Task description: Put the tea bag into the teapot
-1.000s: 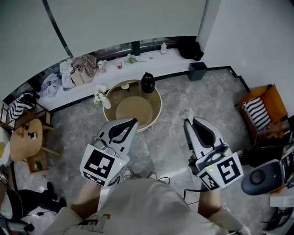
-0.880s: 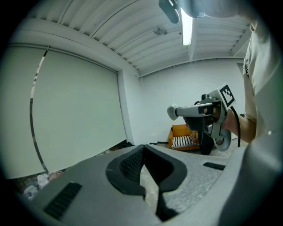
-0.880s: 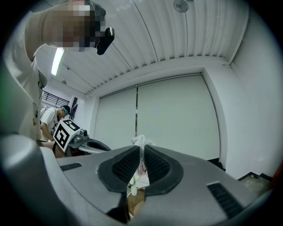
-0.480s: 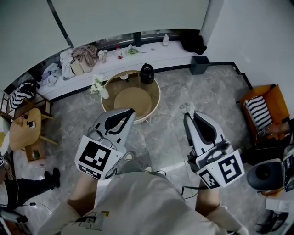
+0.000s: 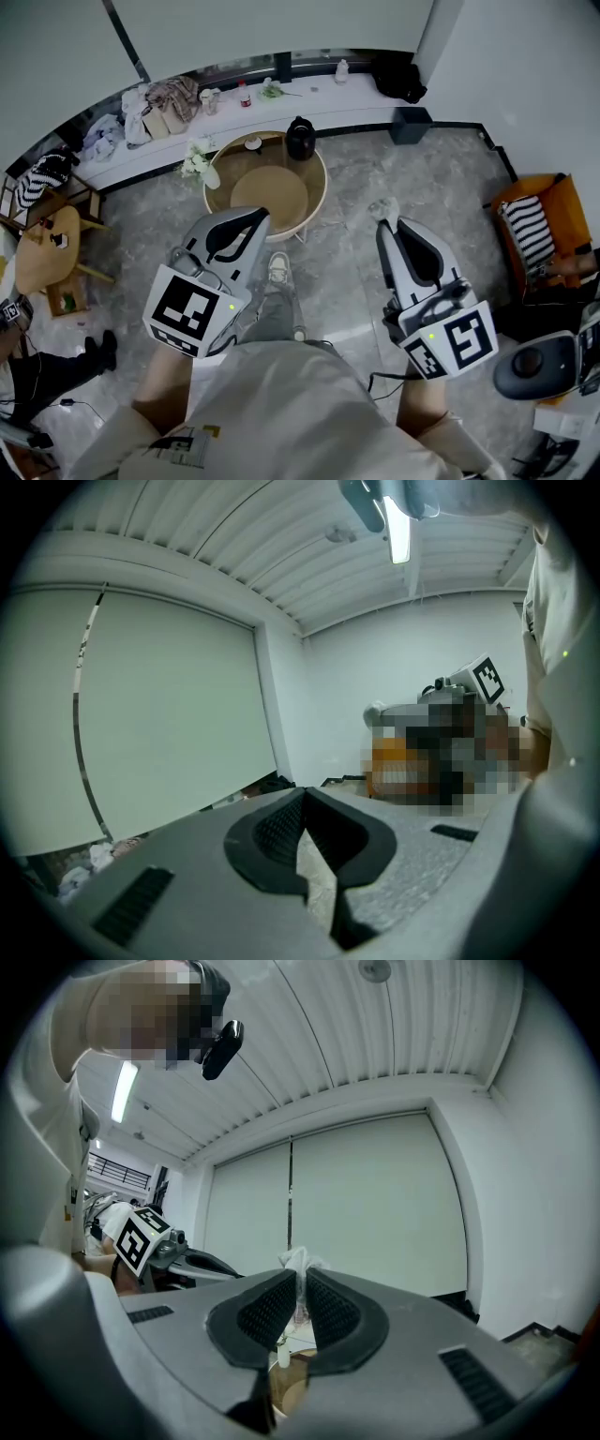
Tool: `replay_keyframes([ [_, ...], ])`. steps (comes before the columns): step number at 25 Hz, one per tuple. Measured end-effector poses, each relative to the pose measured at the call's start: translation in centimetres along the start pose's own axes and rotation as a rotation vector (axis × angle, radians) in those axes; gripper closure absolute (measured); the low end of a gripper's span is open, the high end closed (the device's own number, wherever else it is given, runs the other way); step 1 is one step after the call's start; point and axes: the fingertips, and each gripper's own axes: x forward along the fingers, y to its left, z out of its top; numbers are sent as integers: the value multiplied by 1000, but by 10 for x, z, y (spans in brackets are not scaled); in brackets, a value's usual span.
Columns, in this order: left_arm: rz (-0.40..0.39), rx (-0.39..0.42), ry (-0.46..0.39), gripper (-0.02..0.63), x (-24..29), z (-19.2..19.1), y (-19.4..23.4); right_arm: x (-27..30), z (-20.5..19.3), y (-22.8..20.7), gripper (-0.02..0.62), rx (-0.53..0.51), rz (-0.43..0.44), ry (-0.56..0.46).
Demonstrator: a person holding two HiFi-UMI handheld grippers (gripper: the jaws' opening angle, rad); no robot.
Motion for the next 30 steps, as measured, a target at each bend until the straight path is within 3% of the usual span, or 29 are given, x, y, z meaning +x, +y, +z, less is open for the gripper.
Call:
replay_keyframes([
  [16,-8,-17,3,598,67,-16,45,64,-29,-41,565,2,26,45],
  [30,-73,-31,69,598,159,-31,142,196,-47,-99,564,17,19,107],
])
